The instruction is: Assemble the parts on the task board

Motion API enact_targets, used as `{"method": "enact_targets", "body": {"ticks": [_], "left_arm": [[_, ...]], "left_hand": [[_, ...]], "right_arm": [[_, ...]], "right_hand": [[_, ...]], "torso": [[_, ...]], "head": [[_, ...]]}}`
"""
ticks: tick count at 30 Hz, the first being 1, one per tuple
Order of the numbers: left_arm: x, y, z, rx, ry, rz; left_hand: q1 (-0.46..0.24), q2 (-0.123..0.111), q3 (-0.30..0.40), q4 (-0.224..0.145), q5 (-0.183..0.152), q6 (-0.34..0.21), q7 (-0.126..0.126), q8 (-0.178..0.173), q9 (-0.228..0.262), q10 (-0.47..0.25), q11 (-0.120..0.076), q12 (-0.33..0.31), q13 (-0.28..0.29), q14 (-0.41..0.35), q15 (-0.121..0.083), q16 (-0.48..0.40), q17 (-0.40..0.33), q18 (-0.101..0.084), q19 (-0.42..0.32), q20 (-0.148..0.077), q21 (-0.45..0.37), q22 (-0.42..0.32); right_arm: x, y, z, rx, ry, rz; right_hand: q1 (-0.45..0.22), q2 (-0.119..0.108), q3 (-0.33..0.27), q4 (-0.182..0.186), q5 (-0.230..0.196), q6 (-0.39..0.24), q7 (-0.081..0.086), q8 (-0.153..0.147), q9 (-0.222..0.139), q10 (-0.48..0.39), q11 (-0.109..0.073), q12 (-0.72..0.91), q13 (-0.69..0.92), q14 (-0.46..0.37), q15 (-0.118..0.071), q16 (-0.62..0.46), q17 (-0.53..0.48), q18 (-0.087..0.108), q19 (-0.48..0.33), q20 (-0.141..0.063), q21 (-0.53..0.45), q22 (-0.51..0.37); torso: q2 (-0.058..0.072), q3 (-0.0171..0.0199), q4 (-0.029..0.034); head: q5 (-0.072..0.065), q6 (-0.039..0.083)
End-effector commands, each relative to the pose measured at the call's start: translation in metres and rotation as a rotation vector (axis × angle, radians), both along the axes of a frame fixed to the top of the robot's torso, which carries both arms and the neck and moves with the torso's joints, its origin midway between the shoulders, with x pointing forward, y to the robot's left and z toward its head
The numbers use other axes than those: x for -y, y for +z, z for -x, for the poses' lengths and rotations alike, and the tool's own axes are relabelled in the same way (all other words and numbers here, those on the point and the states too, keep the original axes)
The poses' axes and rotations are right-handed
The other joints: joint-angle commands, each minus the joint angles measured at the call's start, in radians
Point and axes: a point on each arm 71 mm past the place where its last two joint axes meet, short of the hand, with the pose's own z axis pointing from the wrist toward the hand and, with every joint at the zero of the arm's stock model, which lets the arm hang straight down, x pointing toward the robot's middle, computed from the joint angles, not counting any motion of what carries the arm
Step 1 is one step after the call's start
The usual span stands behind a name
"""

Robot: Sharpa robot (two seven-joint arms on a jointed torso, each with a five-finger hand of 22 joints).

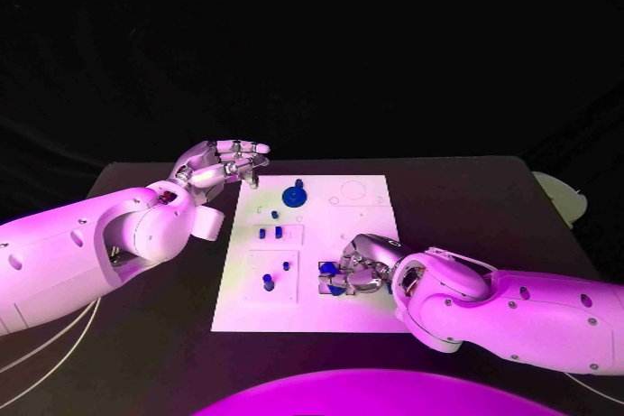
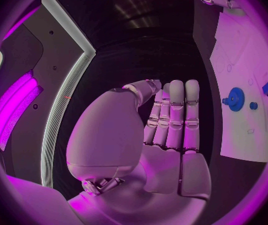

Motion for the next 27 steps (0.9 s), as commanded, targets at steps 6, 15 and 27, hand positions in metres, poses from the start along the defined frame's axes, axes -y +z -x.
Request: {"method": "enact_targets", "body": {"ticks": [6,15,27], "left_arm": [[0.002,0.001,0.001,0.0,-0.017,0.013],[0.002,0.001,0.001,-0.002,-0.018,0.012],[0.0,0.001,0.001,-0.003,-0.017,0.011]], "left_hand": [[-0.006,0.007,-0.002,-0.002,0.004,0.0,0.003,-0.003,-0.001,-0.009,0.001,0.006,0.002,-0.006,0.003,-0.006,-0.001,0.007,-0.006,-0.003,0.003,0.002],[-0.006,0.007,-0.002,-0.002,0.004,0.0,0.003,-0.003,-0.001,-0.01,0.001,0.007,0.002,-0.006,0.003,-0.006,-0.001,0.007,-0.006,-0.003,0.002,0.002],[-0.007,0.008,-0.002,-0.001,0.004,-0.001,0.003,-0.003,-0.001,-0.01,0.001,0.007,0.002,-0.006,0.003,-0.006,-0.001,0.007,-0.007,-0.003,0.002,0.002]], "right_arm": [[-0.001,0.0,-0.002,0.033,0.011,0.024],[-0.004,0.002,-0.002,0.058,0.023,0.018],[-0.001,0.012,0.008,0.088,0.057,0.015]], "right_hand": [[-0.059,0.008,-0.077,0.001,-0.137,-0.009,0.005,0.017,0.008,0.007,-0.001,-0.008,0.078,0.072,-0.005,0.005,0.078,-0.007,0.104,-0.009,0.004,0.263],[-0.1,0.017,-0.16,0.001,-0.179,-0.016,0.006,0.026,0.012,0.004,0.0,-0.017,0.075,0.071,-0.004,0.003,0.074,-0.007,0.104,-0.008,0.004,0.263],[0.013,0.054,-0.171,-0.002,-0.091,-0.019,0.003,0.033,0.014,0.009,-0.001,-0.012,0.084,0.072,-0.005,0.006,0.08,-0.007,0.104,-0.009,0.004,0.263]], "torso": [[0.0,-0.0003,-0.0003],[0.0,0.0001,-0.0001],[-0.001,0.0005,-0.0015]], "head": [[0.0,0.001],[0.0,0.003],[0.003,0.002]]}}
